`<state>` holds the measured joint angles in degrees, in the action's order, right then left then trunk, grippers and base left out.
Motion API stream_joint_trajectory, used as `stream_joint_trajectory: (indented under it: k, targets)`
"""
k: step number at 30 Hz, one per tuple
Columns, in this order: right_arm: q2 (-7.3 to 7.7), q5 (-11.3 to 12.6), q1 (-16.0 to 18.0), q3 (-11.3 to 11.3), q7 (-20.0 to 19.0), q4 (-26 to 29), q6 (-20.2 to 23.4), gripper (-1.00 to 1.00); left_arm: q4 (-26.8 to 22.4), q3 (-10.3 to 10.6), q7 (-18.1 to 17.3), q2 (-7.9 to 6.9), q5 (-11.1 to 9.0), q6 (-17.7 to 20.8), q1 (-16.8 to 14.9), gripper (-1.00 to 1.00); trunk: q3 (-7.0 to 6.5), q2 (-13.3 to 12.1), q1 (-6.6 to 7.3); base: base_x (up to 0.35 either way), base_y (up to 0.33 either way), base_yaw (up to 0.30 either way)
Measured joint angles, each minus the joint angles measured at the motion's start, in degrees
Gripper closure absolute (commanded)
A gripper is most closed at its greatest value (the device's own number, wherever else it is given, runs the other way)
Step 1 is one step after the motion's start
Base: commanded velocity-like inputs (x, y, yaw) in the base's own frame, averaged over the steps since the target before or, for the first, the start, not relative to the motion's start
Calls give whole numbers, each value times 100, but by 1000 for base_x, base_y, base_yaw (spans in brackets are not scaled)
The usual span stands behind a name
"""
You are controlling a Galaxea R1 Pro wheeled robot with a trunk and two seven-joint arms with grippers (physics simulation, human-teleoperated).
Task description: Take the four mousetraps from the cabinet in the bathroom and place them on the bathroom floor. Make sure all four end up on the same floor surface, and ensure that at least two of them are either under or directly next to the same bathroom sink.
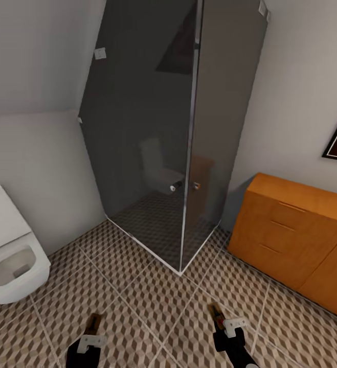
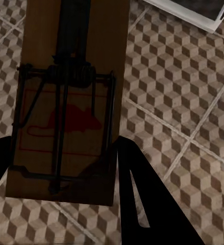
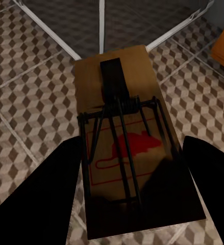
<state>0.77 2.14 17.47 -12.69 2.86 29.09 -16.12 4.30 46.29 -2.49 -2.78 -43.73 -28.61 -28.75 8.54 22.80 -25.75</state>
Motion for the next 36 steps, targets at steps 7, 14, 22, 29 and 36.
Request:
stream_joint_trajectory:
  k: [7,14,22,29,36]
  targets:
    - [3,0,0,1,0,0,1,100,0,0,3,-17,-1,0,0,100,0,0,0,0,0,260]
    - [3,0,1,1,0,0,3,100,0,0,4,-18,0,0,0,100,0,0,0,0,0,246]
    - [3,0,1,1,1,0,6,100,0,0,4,-18,-1,0,0,100,0,0,0,0,0,247]
    - [3,0,0,5,9,0,9,100,0,0,4,-4,0,0,0,100,0,0,0,0,0,249]
    - [2,0,1,6,81,-2,9,100,0,0,3,0,0,0,0,100,0,0,0,0,0,249]
